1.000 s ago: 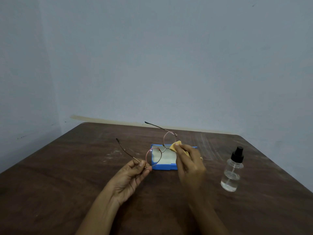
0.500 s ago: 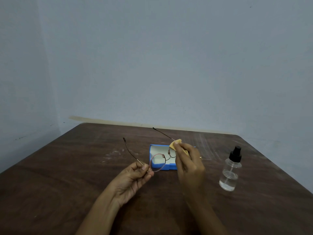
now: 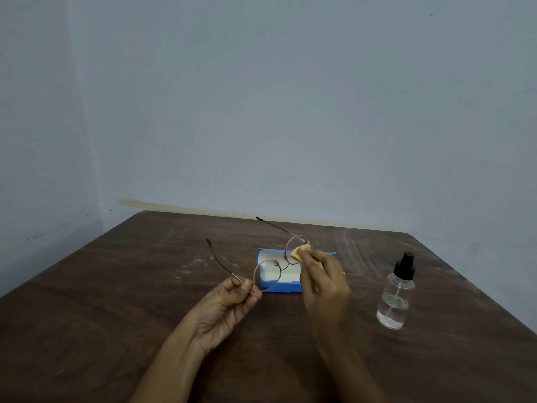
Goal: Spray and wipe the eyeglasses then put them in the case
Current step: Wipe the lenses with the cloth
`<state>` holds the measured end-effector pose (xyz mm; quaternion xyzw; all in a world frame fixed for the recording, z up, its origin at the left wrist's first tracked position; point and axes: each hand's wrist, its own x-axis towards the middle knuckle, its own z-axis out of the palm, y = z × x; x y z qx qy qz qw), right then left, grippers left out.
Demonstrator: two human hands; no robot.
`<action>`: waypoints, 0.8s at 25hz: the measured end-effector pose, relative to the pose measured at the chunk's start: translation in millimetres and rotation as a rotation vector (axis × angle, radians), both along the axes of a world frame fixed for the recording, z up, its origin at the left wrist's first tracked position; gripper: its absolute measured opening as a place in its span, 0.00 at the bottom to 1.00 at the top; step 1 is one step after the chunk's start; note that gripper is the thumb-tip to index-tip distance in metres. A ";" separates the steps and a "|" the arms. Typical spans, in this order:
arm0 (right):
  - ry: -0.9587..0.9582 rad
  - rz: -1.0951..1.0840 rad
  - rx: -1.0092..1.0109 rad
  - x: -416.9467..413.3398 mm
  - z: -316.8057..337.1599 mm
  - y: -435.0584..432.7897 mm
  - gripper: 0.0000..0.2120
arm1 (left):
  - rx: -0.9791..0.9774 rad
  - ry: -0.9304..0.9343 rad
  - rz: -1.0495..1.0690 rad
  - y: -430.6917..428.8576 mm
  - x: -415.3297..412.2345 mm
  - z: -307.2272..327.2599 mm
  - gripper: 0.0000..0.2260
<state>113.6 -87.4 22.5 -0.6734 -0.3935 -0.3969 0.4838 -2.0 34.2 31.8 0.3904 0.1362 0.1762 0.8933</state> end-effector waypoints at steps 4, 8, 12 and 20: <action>0.026 -0.015 0.044 3.1 2.8 -2.3 0.13 | 0.070 0.029 -0.011 -1.7 0.2 0.1 0.07; -0.007 -0.032 0.046 3.1 3.5 -2.3 0.16 | 0.118 0.053 -0.013 -3.0 0.5 0.3 0.08; -0.070 -0.011 0.009 0.5 0.8 0.0 0.13 | 0.100 0.040 -0.007 -2.8 -0.7 0.8 0.08; -0.077 0.051 -0.020 -2.8 -6.2 6.0 0.14 | -0.013 0.031 0.020 0.5 -2.6 3.8 0.09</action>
